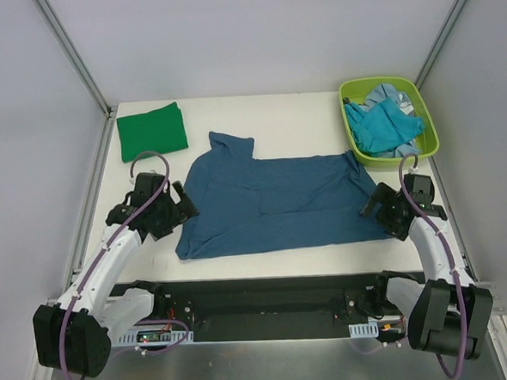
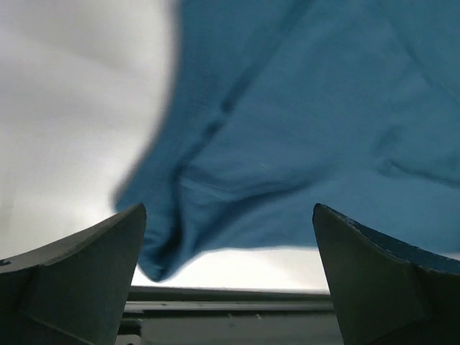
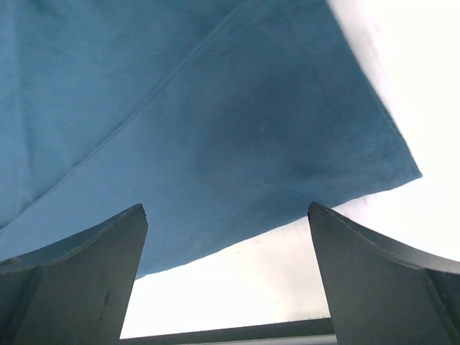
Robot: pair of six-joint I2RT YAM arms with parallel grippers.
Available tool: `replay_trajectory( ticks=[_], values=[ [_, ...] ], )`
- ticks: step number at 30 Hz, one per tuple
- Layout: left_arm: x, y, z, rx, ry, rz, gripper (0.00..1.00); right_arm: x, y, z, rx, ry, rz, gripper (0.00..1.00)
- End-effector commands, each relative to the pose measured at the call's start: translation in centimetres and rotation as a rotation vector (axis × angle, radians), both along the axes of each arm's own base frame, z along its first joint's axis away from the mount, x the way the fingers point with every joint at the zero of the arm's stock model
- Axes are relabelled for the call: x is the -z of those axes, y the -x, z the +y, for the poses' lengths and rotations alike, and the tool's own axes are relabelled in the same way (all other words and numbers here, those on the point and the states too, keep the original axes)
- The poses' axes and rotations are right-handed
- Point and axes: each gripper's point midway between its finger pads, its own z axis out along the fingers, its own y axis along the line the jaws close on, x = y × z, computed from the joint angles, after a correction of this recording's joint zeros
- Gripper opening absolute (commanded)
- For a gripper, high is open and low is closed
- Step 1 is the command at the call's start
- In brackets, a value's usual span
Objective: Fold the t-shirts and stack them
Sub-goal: Fold the flattened tshirt in 1/3 of the way
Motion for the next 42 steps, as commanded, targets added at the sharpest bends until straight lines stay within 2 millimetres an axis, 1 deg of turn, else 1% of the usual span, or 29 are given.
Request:
replay_trajectory(
  ticks=[1,2,4,5,7,9,11,12,14,15,16,19,22,23,25,26,29,32,33,35,38,41,42],
  values=[
    [-3.6,0.5,-8.2,0.319,0.307,-0.095,0.99,-1.5,-0.6,2.7,-0.111,-0.106,-0.112,0.96],
    [-3.9,0.6,-9.7,0.372,0.350,-0.113,0.99,-1.8,-0.9,3.5,-0.152,-0.131,-0.140,0.96],
    [-3.4,1.3,-12.6,0.480,0.419,-0.115,0.99,-2.1,-1.3,5.0,-0.211,-0.153,-0.154,0.96],
    [-3.1,1.7,-13.7,0.539,0.453,-0.106,0.99,-2.2,-1.5,5.7,-0.240,-0.153,-0.152,0.96],
    [-1.6,1.7,-14.4,0.557,0.457,-0.033,0.99,-1.8,-1.8,6.7,-0.274,-0.142,-0.132,0.96],
    [0.3,1.6,-14.3,0.550,0.426,0.025,0.99,-1.1,-2.0,7.2,-0.284,-0.142,-0.108,0.96],
    [2.4,1.7,-13.6,0.528,0.378,0.075,0.99,-0.1,-2.2,6.9,-0.274,-0.129,-0.082,0.96],
    [3.4,1.8,-13.1,0.522,0.350,0.092,0.99,0.7,-2.1,6.3,-0.257,-0.103,-0.050,0.96],
    [5.2,2.0,-11.6,0.482,0.273,0.130,0.99,2.1,-1.6,4.6,-0.205,-0.028,0.036,0.96],
    [6.1,2.1,-10.5,0.450,0.230,0.153,0.99,2.7,-1.3,4.1,-0.190,-0.004,0.068,0.96],
    [7.0,2.6,-9.4,0.415,0.200,0.197,0.99,3.1,-1.0,3.7,-0.175,0.009,0.091,0.96],
    [9.0,4.0,-6.1,0.301,0.120,0.285,0.99,3.5,-0.4,2.7,-0.120,0.032,0.122,0.96],
    [10.2,5.6,-3.0,0.191,0.041,0.330,0.99,3.3,0.3,0.8,-0.057,0.080,0.149,0.96],
    [10.3,5.8,-1.9,0.148,-0.005,0.328,0.99,3.3,0.6,-0.5,-0.019,0.127,0.163,0.96],
    [10.1,6.4,-0.6,0.077,-0.042,0.339,0.99,2.9,0.9,-1.4,0.020,0.143,0.171,0.96],
    [10.0,6.3,0.2,0.041,-0.072,0.329,0.99,2.8,1.1,-1.6,0.036,0.142,0.171,0.96],
    [9.4,6.1,1.2,-0.017,-0.095,0.306,0.99,2.2,1.3,-1.1,0.034,0.117,0.161,0.96],
    [8.3,6.4,2.6,-0.105,-0.148,0.308,0.99,1.6,2.0,-0.8,0.021,0.107,0.154,0.96],
    [8.0,6.6,2.7,-0.115,-0.152,0.304,0.99,1.3,2.2,-0.8,0.021,0.114,0.149,0.96],
    [6.6,6.1,2.5,-0.124,-0.125,0.246,0.99,0.6,2.6,-1.3,0.028,0.137,0.141,0.96],
    [4.2,5.0,1.2,-0.074,-0.045,0.147,0.99,-1.0,2.5,-1.0,0.021,0.132,0.087,0.96],
    [1.7,3.7,0.8,-0.043,-0.027,0.042,0.99,-2.8,1.7,0.6,-0.033,0.062,-0.012,0.96],
    [0.9,3.2,0.9,-0.042,-0.029,0.011,0.99,-3.2,1.3,1.5,-0.071,0.033,-0.042,0.96]
  ],
)
